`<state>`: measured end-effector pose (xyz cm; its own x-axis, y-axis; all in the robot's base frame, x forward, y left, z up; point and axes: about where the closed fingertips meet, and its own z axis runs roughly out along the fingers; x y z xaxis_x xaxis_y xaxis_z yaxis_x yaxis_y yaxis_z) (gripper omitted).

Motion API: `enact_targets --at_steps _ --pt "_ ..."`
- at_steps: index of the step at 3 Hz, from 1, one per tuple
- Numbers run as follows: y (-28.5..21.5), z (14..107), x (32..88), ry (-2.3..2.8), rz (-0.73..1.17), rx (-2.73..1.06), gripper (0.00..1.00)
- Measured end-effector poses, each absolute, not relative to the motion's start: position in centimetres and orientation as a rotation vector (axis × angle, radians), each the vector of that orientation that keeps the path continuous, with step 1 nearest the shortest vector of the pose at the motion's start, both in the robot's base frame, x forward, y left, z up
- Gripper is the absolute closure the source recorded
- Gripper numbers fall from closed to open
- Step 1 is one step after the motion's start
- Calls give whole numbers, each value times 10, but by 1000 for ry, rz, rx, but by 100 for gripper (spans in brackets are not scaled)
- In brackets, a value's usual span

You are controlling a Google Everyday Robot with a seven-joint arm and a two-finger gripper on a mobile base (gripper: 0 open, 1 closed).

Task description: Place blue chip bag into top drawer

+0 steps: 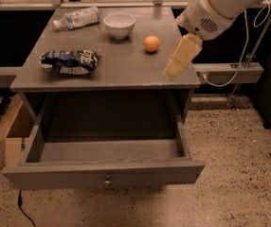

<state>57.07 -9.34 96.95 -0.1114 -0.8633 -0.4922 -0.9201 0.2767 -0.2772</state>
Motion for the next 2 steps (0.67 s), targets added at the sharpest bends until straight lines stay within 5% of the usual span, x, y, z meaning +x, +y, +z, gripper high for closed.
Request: enact_targets --at_steps 2 --pt "-44 942 601 2003 157 -1632 0"
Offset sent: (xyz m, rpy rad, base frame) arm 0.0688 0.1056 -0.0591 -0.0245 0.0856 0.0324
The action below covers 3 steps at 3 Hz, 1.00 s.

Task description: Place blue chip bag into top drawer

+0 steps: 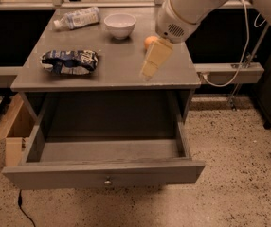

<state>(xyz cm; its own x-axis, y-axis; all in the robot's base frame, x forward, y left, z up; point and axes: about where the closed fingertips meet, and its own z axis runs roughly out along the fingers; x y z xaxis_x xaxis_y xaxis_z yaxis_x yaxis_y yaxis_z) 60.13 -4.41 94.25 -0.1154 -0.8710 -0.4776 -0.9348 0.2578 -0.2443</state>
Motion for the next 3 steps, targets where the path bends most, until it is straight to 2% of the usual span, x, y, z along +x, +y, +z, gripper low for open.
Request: enact_targets --at_steps 2,3 --pt "83 906 669 2047 263 -1619 0" --pt "118 898 684 2051 298 -1611 0"
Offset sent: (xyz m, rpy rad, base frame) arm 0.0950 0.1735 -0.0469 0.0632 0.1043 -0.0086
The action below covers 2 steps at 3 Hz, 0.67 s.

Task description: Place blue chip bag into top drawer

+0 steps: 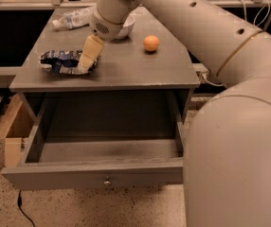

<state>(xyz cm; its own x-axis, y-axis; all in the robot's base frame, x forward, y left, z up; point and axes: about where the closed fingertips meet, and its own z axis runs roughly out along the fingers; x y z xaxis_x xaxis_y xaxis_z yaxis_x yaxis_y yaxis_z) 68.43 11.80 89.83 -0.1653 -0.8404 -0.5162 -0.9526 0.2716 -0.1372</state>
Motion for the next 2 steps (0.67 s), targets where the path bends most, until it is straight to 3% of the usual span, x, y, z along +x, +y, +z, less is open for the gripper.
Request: enact_targets --at_steps 2 --pt "164 866 706 2108 268 -1636 0"
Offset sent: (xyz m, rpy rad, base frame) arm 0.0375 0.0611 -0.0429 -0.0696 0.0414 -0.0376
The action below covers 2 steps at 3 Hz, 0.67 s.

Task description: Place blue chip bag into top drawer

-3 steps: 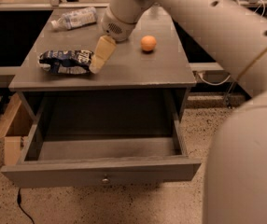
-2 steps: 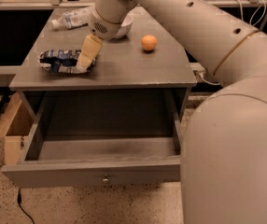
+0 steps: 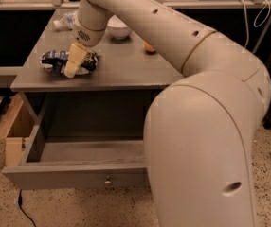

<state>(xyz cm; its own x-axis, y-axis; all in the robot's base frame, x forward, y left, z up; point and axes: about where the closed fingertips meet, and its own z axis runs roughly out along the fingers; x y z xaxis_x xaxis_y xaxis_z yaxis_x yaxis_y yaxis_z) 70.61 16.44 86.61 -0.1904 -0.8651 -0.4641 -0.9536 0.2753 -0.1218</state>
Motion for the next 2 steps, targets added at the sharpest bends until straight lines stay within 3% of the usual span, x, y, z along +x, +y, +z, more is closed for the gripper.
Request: enact_targets --at_steps 1,2 --pt "170 852 712 2134 258 -1619 15" --pt "168 842 713 2132 324 -1575 46"
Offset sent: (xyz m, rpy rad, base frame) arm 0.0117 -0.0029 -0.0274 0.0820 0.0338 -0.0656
